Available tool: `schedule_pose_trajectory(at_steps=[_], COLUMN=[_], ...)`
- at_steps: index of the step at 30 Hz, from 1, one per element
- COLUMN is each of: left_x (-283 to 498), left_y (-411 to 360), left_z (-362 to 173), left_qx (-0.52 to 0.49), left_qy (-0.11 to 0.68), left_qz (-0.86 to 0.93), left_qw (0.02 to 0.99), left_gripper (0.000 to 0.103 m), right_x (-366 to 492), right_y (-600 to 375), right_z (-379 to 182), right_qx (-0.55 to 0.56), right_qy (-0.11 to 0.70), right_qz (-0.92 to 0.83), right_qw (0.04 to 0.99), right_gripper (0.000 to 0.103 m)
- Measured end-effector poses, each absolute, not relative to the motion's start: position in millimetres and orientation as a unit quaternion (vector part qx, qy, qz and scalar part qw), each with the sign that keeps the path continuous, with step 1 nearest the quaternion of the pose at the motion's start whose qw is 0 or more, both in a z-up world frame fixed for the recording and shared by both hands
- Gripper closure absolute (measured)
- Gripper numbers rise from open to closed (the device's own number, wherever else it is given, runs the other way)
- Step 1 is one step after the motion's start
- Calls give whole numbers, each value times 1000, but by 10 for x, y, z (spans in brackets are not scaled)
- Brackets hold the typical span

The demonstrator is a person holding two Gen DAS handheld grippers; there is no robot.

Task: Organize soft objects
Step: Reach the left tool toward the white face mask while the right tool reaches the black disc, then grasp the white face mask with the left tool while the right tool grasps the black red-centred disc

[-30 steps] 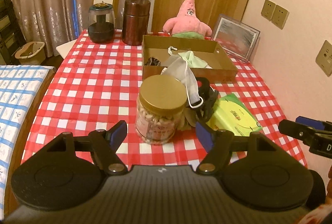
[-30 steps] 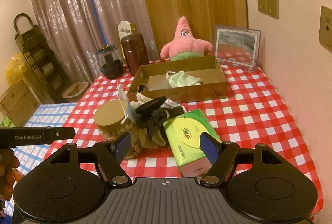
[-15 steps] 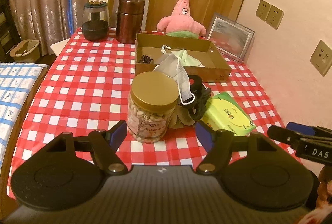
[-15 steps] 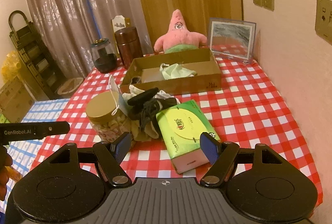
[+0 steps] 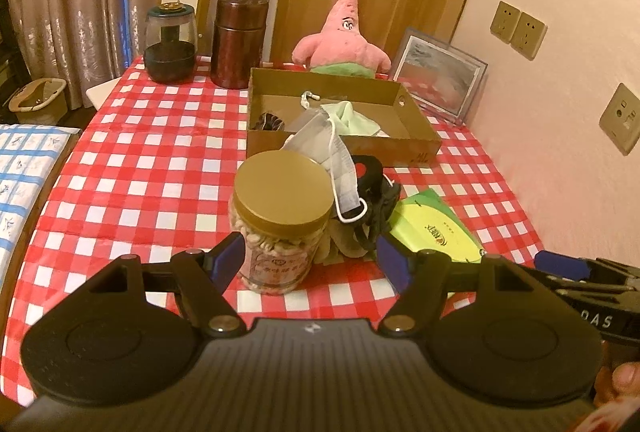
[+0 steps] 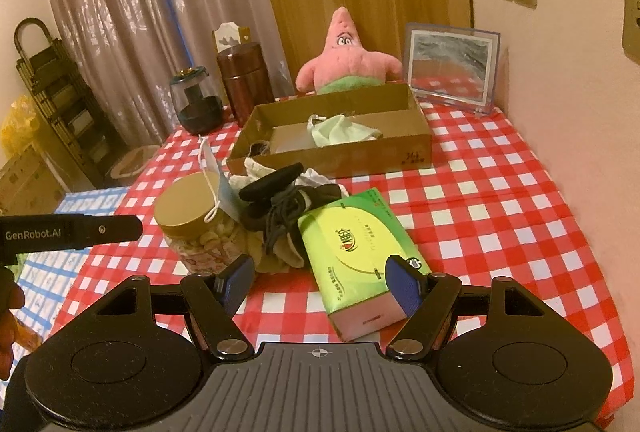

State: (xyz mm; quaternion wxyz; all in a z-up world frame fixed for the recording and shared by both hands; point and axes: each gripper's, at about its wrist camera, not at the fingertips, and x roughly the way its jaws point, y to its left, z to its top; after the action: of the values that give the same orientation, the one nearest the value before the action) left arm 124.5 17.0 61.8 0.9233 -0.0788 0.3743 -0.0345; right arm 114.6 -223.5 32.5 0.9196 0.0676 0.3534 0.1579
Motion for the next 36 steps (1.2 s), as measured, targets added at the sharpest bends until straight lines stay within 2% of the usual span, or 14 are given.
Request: schedule_pose_trajectory(at_steps=[9, 15, 17, 24, 29, 33, 36], left_x=[1465, 1690, 1778, 2115, 2356, 2505, 2589], left_y=[50, -13, -37, -69, -79, -78, -70], left_z=[613, 610, 596, 478, 375, 305, 270], left_qx=[-71, -66, -61, -59, -53, -47, -40], left_qy=[365, 360, 358, 365, 371, 376, 379], left_qz=[-48, -64, -66, -73, -71, -69, -66], left_qw=[927, 928, 929, 926, 924, 923, 922], left_gripper=[35, 41, 46, 55, 66, 68, 74], right_x=[1363, 1575, 1639, 1856, 1980, 2057, 2110], right_y=[-2238, -2247, -2243, -2209, -2188, -2164, -2143], right_z=[268, 222, 204, 122, 64, 15, -22], right_qx=[66, 67, 66, 64, 63, 62, 61], right_qy=[354, 352, 353, 358, 363, 367, 370], right_qz=[162, 162, 163, 166, 166, 166, 166], right_qw=[919, 919, 919, 916, 915, 913, 912], right_gripper=[30, 30, 30, 30, 30, 30, 31])
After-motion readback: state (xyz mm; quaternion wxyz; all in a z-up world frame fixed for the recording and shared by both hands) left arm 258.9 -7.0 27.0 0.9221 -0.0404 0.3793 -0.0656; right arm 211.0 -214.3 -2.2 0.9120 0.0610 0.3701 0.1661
